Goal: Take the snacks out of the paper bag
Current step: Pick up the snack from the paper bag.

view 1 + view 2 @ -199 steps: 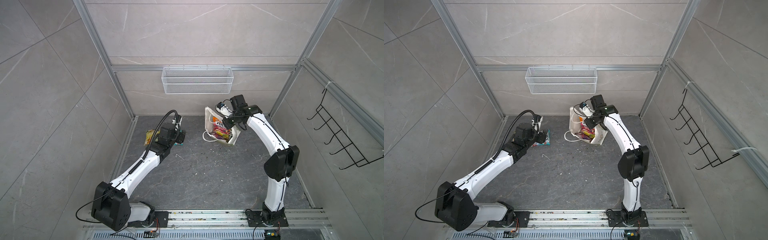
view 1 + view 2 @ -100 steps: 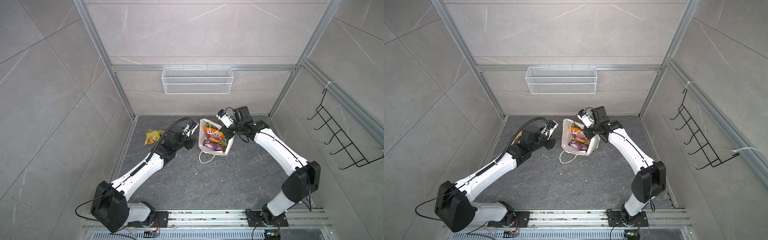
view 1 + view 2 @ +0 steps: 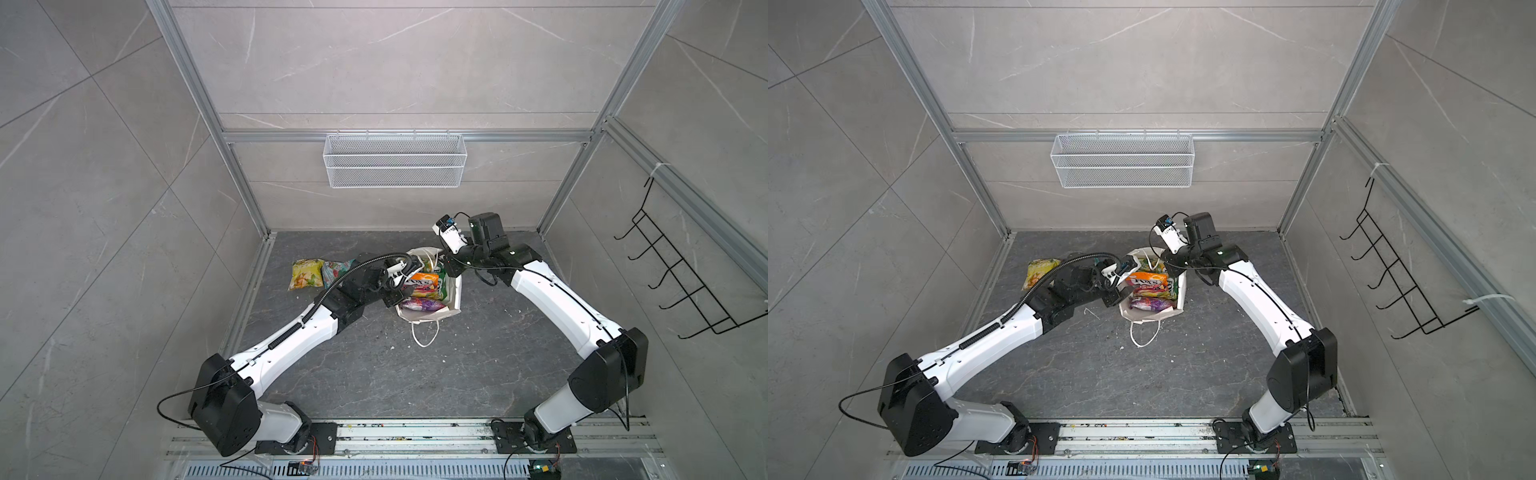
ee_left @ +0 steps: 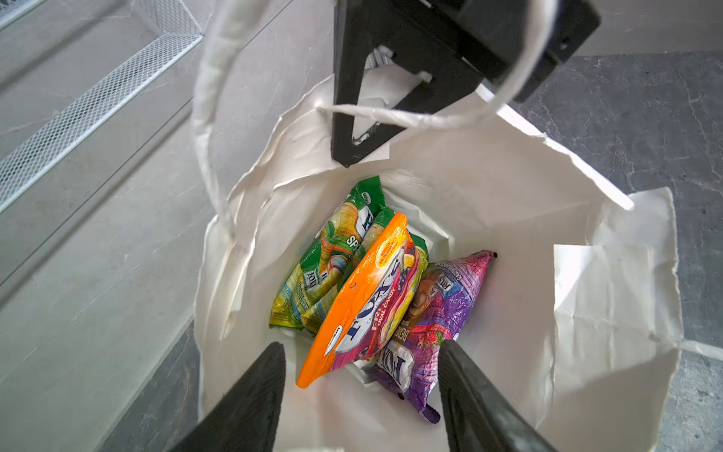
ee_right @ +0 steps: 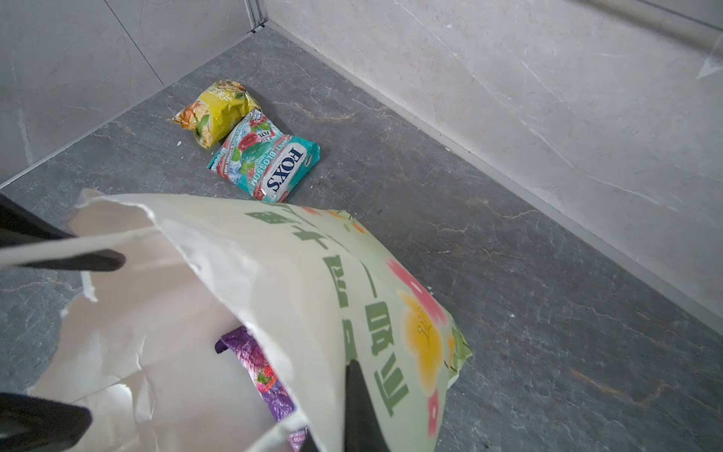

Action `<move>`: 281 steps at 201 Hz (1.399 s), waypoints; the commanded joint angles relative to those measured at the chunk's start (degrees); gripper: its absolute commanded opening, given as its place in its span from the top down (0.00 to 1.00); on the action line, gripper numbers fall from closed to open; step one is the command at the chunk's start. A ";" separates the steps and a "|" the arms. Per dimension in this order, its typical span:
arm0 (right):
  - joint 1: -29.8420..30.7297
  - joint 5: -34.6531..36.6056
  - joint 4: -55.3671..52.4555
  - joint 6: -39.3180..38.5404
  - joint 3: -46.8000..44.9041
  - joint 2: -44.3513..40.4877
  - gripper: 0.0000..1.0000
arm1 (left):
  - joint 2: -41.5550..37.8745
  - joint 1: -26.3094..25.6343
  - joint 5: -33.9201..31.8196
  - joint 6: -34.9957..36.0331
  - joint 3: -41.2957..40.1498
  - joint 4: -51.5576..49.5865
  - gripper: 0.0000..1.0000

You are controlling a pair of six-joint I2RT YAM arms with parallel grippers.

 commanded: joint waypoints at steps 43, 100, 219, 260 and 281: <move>0.73 -1.38 3.25 0.95 -0.53 -3.68 1.00 | 0.04 -3.50 4.44 8.56 2.57 -2.63 0.43; 0.75 -2.63 4.07 1.18 -0.54 -3.90 1.00 | 7.18 -3.24 0.33 13.31 6.36 -3.66 0.42; 0.72 -2.05 5.09 0.20 -2.64 -6.73 1.00 | 21.25 -0.29 1.10 17.65 17.89 -9.73 0.40; 0.73 -1.87 5.45 -0.19 -2.96 -7.26 1.00 | 22.73 -0.38 1.36 18.25 17.49 -11.38 0.48; 0.69 -1.82 5.71 -0.13 -3.14 -7.27 1.00 | 22.72 -0.38 1.68 18.05 17.09 -11.52 0.61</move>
